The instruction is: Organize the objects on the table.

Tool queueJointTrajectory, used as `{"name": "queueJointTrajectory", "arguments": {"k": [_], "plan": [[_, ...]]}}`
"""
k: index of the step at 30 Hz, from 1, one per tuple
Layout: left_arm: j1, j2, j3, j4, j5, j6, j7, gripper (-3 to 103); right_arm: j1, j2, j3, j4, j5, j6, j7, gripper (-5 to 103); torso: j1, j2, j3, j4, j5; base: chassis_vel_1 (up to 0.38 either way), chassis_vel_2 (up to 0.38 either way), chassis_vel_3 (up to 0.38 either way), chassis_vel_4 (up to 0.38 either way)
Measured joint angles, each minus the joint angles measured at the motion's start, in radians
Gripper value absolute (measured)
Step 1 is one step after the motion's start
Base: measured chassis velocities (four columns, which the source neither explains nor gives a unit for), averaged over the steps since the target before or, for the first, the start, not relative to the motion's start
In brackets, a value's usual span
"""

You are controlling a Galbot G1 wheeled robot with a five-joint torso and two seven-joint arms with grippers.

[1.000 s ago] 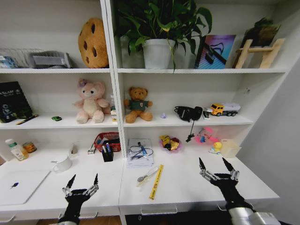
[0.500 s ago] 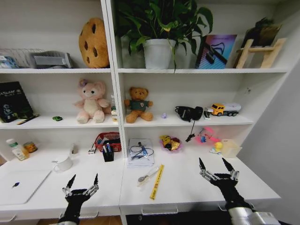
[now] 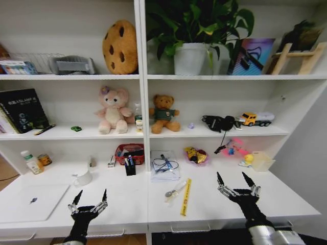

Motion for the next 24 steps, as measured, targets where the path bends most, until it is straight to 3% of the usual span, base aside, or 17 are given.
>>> {"name": "queueJointTrajectory", "arguments": {"k": [12, 14, 17, 18, 20, 23, 24], "plan": [[0.000, 0.000, 0.000, 0.000, 0.000, 0.000, 0.000, 100, 0.000, 0.000, 0.000, 0.000, 0.000, 0.000, 0.000, 100, 0.000, 0.000, 0.000, 0.0000, -0.0006, 0.336, 0.356, -0.344, -0.341], [0.000, 0.000, 0.000, 0.000, 0.000, 0.000, 0.000, 100, 0.000, 0.000, 0.000, 0.000, 0.001, 0.000, 0.000, 100, 0.000, 0.000, 0.000, 0.0007, 0.0009, 0.372, 0.381, -0.378, -0.360], [0.000, 0.000, 0.000, 0.000, 0.000, 0.000, 0.000, 100, 0.000, 0.000, 0.000, 0.000, 0.000, 0.000, 0.000, 100, 0.000, 0.000, 0.000, -0.0002, -0.0010, 0.337, 0.366, -0.366, -0.363], [0.000, 0.000, 0.000, 0.000, 0.000, 0.000, 0.000, 100, 0.000, 0.000, 0.000, 0.000, 0.000, 0.000, 0.000, 100, 0.000, 0.000, 0.000, 0.0001, 0.0011, 0.355, 0.352, -0.368, -0.354], [0.000, 0.000, 0.000, 0.000, 0.000, 0.000, 0.000, 100, 0.000, 0.000, 0.000, -0.001, 0.000, 0.000, 0.000, 100, 0.000, 0.000, 0.000, 0.0009, 0.0015, 0.371, 0.352, -0.355, -0.345], [0.000, 0.000, 0.000, 0.000, 0.000, 0.000, 0.000, 100, 0.000, 0.000, 0.000, 0.000, 0.000, 0.000, 0.000, 100, 0.000, 0.000, 0.000, -0.0002, -0.0011, 0.290, 0.365, -0.344, -0.329], [0.000, 0.000, 0.001, 0.000, 0.000, 0.000, 0.000, 100, 0.000, 0.000, 0.000, -0.001, 0.000, 0.000, 0.000, 100, 0.000, 0.000, 0.000, 0.0000, 0.0014, 0.382, 0.360, -0.383, -0.400]]}}
